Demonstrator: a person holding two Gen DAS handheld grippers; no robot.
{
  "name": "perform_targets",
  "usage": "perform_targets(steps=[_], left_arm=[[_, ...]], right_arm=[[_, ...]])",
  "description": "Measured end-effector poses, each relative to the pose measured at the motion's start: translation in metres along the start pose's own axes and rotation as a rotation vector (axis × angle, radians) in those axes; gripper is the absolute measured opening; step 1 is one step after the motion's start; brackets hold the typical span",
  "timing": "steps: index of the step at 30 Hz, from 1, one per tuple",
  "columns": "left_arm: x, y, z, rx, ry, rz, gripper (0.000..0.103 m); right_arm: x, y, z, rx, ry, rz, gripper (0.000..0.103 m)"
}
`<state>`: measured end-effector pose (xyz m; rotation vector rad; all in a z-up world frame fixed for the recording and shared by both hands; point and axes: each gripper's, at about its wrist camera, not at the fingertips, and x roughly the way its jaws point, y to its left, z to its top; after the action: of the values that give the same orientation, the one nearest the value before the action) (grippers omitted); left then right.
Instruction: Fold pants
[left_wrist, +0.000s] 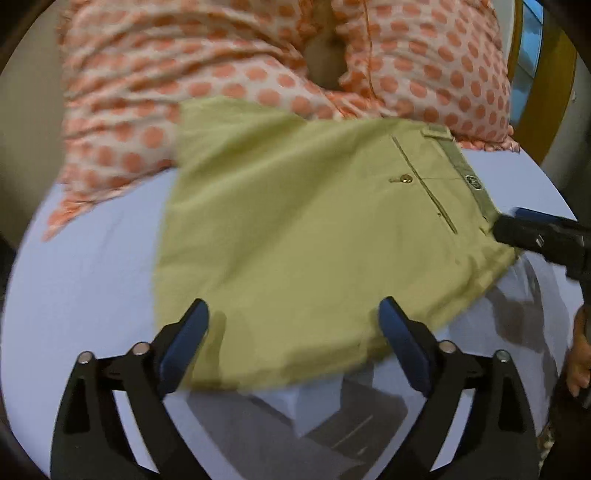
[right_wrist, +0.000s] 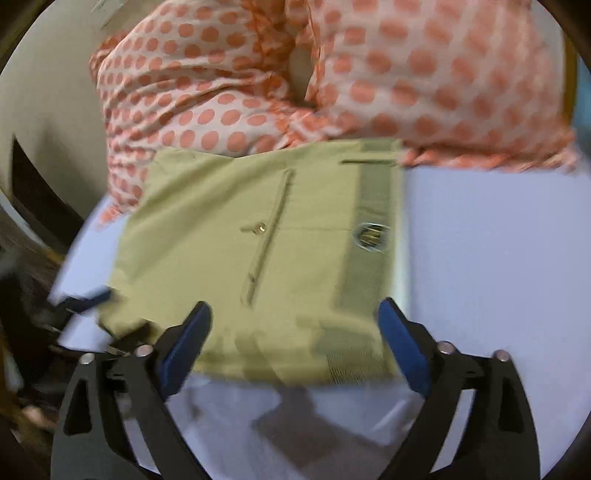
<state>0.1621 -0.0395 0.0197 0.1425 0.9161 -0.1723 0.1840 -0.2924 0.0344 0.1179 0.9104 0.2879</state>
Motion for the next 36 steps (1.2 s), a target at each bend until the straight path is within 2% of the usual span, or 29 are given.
perform_targets(steps=[3,6,9,10,15,21,36], left_arm=[[-0.029,0.008,-0.03,-0.024,-0.02,0.052,0.101],[-0.035,0.017,-0.056,-0.064,0.031,0.044,0.101],[-0.025,0.02,-0.071,-0.089,0.076,0.035,0.101],[-0.02,0.019,-0.073,-0.09,0.092,0.039,0.101],[-0.021,0.02,-0.077,-0.098,0.069,0.03,0.101],[-0.021,0.019,-0.08,-0.11,0.038,0.037,0.101],[-0.021,0.019,-0.079,-0.109,0.036,0.037,0.101]], right_arm=[[-0.025,0.02,-0.035,-0.062,-0.052,-0.022,0.102],[-0.024,0.035,-0.06,-0.081,-0.044,-0.052,0.102],[-0.009,0.046,-0.078,-0.086,-0.01,-0.072,0.102],[-0.005,0.05,-0.08,-0.089,-0.006,-0.08,0.102],[0.013,0.061,-0.084,-0.103,0.022,-0.191,0.102],[0.012,0.062,-0.088,-0.067,0.009,-0.211,0.102],[0.012,0.063,-0.087,-0.055,0.023,-0.221,0.102]])
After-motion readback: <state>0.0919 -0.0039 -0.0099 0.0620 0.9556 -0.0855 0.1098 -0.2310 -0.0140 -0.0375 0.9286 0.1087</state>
